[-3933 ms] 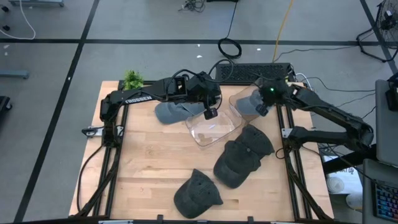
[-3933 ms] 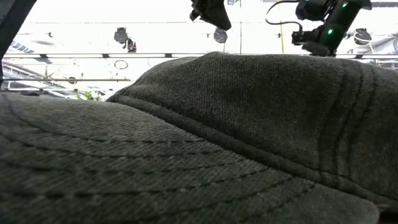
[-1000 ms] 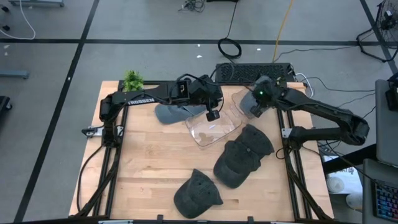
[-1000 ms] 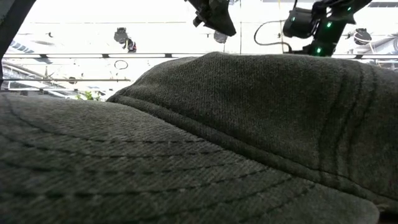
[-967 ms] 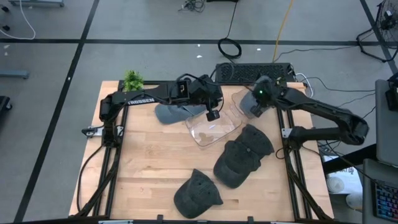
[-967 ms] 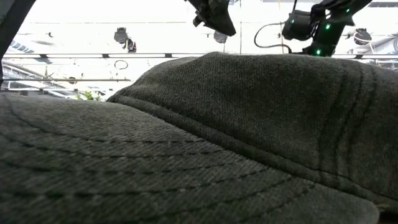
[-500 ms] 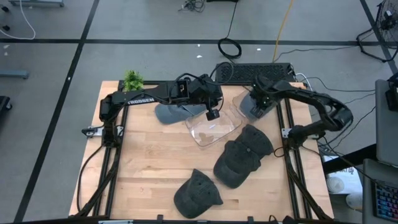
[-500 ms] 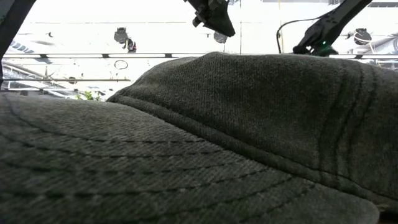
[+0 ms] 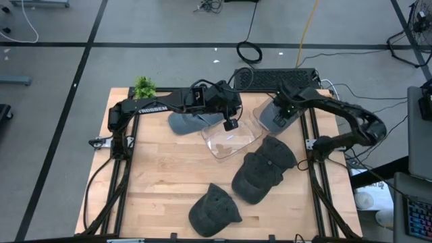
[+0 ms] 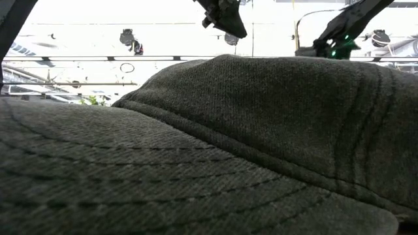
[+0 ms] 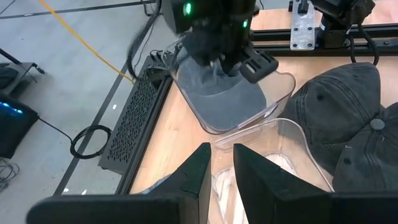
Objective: Pick & Place hat
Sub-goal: Put the bottom gray cap into the right transparent bin
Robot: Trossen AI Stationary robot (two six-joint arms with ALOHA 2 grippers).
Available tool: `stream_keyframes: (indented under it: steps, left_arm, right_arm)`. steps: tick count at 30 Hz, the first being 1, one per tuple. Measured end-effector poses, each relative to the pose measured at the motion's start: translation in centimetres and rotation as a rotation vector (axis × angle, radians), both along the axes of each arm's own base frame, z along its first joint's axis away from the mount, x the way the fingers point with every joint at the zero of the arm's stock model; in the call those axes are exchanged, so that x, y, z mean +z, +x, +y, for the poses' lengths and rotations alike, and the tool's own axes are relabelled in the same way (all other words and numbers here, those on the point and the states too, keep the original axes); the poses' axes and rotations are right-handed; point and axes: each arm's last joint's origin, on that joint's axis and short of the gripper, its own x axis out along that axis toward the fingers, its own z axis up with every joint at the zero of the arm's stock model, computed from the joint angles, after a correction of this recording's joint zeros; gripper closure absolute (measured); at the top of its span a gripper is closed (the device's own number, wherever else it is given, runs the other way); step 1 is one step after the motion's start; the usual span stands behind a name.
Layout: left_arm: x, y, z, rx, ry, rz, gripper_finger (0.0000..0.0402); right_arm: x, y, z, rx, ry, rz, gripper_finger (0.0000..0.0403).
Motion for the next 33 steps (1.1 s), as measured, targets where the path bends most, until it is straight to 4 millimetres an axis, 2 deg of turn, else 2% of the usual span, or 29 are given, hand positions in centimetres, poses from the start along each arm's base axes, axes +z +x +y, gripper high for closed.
stream_keyframes:
  steps: [5, 9, 12, 17, 21, 24, 29, 33]
  left_arm:
    - [0.0, 0.0, 0.0, 0.001, -0.002, -0.001, 0.0323]
    - [0.0, 0.0, 0.0, 0.003, -0.005, -0.002, 0.0323]
    - [0.0, 0.0, 0.0, 0.004, -0.005, -0.003, 0.0323]
    - [0.0, 0.0, 0.0, 0.005, -0.008, -0.004, 0.0323]
    - [0.0, 0.0, 0.0, 0.005, -0.007, -0.004, 0.0323]
    - [0.0, 0.0, 0.0, 0.005, -0.007, -0.004, 0.0323]
    - [0.0, 0.0, 0.0, 0.005, -0.007, -0.004, 0.0323]
    - [0.0, 0.0, 0.0, 0.005, -0.007, -0.004, 0.0323]
  right_arm:
    - [2.5, -0.8, 1.4, 0.018, -0.067, -0.100, 0.0403]
    - [3.3, -0.4, 2.9, 0.090, -0.045, -0.177, 0.0403]
    - [2.9, 0.4, 3.4, 0.121, -0.038, -0.183, 0.0403]
    - [0.7, 1.6, 3.6, 0.160, -0.001, -0.152, 0.0403]
    - [-1.4, 1.8, 3.4, 0.129, 0.025, -0.063, 0.0403]
    - [-1.9, 1.8, 3.2, 0.113, 0.018, -0.027, 0.0403]
    - [-1.4, 1.8, 3.5, 0.126, -0.009, -0.058, 0.0403]
    - [1.2, 1.6, 3.7, 0.128, -0.069, -0.124, 0.0403]
